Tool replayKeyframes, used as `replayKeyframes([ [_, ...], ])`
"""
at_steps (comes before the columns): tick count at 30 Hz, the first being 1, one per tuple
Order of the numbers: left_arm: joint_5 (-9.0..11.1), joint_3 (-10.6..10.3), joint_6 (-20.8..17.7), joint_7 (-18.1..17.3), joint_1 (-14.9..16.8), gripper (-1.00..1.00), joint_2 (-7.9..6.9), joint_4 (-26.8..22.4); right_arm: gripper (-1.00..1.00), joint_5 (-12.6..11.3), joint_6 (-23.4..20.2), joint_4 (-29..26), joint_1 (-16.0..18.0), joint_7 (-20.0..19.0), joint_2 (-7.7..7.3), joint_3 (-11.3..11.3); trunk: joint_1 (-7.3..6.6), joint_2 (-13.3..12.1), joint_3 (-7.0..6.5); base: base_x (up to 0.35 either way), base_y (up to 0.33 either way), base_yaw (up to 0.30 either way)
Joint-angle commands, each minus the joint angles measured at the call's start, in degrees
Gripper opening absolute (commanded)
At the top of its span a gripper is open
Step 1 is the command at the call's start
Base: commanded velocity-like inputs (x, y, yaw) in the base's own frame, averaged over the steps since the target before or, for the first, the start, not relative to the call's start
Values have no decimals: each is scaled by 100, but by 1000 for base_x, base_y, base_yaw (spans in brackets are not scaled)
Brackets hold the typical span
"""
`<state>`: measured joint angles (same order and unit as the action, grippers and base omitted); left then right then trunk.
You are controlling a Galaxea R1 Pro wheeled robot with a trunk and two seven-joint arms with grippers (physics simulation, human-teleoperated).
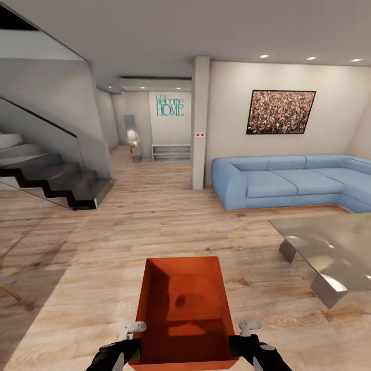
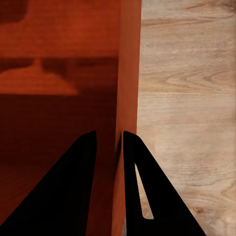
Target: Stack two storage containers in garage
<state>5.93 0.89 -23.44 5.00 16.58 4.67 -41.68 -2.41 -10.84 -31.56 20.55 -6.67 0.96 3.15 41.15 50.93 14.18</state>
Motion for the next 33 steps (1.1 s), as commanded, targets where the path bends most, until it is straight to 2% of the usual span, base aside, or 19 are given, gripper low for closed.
replayKeyframes([
  [1,-127,27,164,71,3,-100,-19,-23,-100,18,-32,1,2,9,-8,-14,1,6,7,0,0,19],
  [9,-127,25,164,67,3,-100,-19,-23,-100,15,-32,1,2,10,-8,-15,1,6,3,0,0,3],
  [27,-127,25,164,69,3,-100,-19,-24,-100,19,-32,1,2,14,-8,-9,1,6,-157,0,0,0],
  [33,-127,25,164,67,3,-100,-19,-22,-100,21,-32,1,2,13,-8,-16,1,6,-170,0,0,0],
])
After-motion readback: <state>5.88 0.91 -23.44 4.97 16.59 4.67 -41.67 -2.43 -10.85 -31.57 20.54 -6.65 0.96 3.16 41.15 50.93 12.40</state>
